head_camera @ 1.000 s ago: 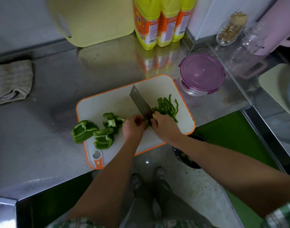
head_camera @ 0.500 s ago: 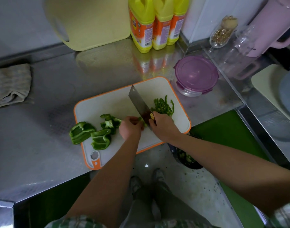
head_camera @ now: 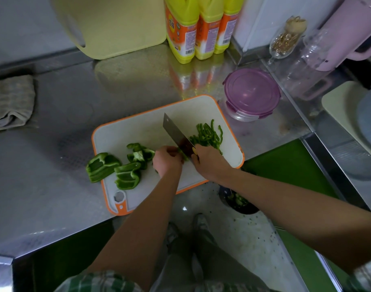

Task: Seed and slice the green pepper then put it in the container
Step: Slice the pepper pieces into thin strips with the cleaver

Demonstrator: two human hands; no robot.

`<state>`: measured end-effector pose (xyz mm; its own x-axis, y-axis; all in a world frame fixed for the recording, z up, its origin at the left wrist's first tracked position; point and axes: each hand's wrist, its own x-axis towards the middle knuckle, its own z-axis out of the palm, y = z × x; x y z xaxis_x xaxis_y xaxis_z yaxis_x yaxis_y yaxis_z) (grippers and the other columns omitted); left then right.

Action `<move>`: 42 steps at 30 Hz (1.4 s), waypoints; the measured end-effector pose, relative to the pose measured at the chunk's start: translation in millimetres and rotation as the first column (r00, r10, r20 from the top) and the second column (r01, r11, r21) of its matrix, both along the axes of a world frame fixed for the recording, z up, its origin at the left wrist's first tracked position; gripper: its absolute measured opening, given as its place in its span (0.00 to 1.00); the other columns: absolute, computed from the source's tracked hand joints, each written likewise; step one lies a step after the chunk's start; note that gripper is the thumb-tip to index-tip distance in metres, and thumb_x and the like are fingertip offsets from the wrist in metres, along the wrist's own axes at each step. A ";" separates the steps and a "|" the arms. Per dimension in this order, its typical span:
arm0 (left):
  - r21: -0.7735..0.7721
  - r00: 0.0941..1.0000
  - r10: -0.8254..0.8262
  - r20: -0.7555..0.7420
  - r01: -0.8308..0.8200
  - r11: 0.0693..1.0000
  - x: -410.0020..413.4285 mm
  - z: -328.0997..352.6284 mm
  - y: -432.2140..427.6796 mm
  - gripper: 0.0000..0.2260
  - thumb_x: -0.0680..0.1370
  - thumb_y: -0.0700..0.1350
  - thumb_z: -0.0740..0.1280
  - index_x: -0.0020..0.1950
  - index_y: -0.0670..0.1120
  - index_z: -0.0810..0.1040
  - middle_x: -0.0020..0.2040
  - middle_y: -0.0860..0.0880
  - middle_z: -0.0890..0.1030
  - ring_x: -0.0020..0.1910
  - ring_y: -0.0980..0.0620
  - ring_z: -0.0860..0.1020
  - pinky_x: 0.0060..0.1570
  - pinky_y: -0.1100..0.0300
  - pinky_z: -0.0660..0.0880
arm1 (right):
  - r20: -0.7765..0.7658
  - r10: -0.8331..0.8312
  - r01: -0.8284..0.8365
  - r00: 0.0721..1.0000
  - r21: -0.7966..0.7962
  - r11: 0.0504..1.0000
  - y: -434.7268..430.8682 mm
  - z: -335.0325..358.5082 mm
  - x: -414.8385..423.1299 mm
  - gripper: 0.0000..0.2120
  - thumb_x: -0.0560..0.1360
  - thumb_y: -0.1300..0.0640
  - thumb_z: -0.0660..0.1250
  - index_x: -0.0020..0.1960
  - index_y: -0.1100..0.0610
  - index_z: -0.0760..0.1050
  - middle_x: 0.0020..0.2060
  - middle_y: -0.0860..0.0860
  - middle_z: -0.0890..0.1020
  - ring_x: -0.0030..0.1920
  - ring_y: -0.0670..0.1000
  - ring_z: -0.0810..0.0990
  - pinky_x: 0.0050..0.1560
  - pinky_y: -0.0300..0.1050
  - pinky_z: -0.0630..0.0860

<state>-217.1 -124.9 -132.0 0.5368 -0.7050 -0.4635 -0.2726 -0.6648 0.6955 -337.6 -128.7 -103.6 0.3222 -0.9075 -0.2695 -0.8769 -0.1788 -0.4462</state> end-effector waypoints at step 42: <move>0.017 1.000 -0.026 -0.010 0.027 0.999 3.0 6.2 -3.0 0.08 0.72 0.38 0.71 0.50 0.45 0.84 0.46 0.46 0.85 0.47 0.46 0.82 0.48 0.56 0.78 | 0.055 -0.130 0.129 0.990 0.026 0.991 5.9 -7.7 14.8 0.06 0.81 0.58 0.56 0.47 0.59 0.67 0.38 0.57 0.75 0.42 0.58 0.77 0.37 0.45 0.64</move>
<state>-214.0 -127.9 -125.8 0.5133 -0.7107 -0.4811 -0.2834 -0.6694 0.6867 -322.8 -122.8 -111.3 0.2178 -0.9365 -0.2749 -0.8654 -0.0551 -0.4980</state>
